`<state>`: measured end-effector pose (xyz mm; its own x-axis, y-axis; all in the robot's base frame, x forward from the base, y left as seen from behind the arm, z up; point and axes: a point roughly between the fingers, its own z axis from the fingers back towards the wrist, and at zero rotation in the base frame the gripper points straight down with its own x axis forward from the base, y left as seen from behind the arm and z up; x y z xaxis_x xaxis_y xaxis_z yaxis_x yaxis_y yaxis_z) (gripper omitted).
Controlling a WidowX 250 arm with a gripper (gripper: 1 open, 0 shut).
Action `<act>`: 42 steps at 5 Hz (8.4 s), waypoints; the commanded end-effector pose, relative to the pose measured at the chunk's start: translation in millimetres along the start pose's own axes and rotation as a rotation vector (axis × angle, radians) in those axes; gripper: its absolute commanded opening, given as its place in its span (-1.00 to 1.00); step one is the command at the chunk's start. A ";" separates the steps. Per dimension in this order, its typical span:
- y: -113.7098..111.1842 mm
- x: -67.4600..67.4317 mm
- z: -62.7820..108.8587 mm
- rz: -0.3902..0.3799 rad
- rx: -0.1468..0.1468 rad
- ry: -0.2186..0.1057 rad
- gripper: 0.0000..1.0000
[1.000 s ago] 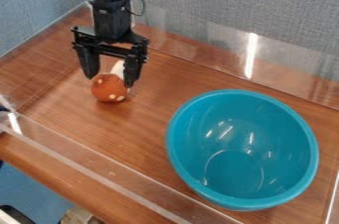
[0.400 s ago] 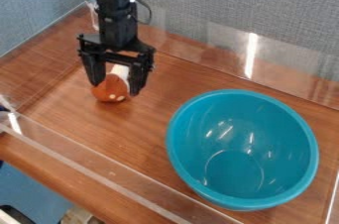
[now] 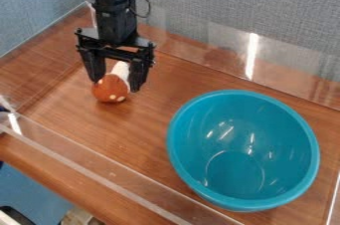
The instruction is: Put the mushroom in the blue bowl
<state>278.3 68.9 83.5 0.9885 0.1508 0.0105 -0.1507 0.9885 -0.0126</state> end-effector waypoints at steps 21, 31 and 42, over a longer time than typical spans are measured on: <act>11.7 22.5 -12.4 0.062 0.057 -0.082 -1.00; -128.0 -13.4 46.4 -0.420 -0.015 -0.133 -1.00; -168.0 -47.7 11.9 -0.522 -0.049 -0.143 1.00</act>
<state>253.7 -100.8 79.6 0.9319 -0.3493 0.0980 0.3527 0.9356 -0.0183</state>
